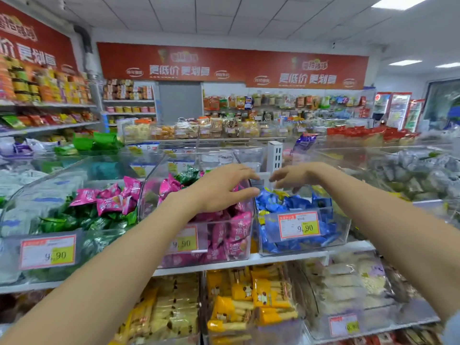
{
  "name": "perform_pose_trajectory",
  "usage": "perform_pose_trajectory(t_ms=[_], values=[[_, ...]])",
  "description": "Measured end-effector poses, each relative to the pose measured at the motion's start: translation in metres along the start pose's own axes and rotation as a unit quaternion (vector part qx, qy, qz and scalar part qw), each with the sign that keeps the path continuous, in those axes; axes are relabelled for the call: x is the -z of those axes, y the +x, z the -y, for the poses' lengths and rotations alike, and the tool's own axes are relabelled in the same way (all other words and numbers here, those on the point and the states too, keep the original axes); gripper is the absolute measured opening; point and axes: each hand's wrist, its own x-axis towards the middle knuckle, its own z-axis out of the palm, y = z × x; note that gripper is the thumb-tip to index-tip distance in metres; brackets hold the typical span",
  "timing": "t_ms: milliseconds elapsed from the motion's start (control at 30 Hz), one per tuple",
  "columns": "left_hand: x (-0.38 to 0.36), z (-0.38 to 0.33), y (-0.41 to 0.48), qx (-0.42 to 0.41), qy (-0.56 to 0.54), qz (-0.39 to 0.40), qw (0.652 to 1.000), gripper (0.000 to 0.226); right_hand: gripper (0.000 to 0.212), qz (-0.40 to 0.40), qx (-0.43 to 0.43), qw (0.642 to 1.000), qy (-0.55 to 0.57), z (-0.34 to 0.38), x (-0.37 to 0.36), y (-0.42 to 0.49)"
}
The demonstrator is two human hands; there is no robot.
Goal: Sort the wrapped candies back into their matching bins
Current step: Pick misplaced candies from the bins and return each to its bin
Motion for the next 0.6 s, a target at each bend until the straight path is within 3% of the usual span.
perform_pose_trajectory(t_ms=[167, 233, 333, 600], values=[[0.009, 0.013, 0.018, 0.006, -0.073, 0.002, 0.997, 0.035, 0.065, 0.051, -0.051, 0.993, -0.089, 0.004, -0.003, 0.034], [0.012, 0.016, 0.027, 0.017, -0.1, -0.006, 0.995, 0.032, 0.052, 0.07, -0.052, 0.989, -0.122, 0.006, -0.001, 0.042], [0.012, 0.02, 0.036, 0.027, -0.127, -0.012, 0.991, 0.029, 0.011, 0.073, -0.041, 0.988, -0.132, 0.006, 0.003, 0.045], [0.008, 0.026, 0.052, 0.043, -0.141, 0.013, 0.989, 0.027, 0.017, 0.112, -0.011, 0.987, -0.113, -0.01, 0.011, 0.05]])
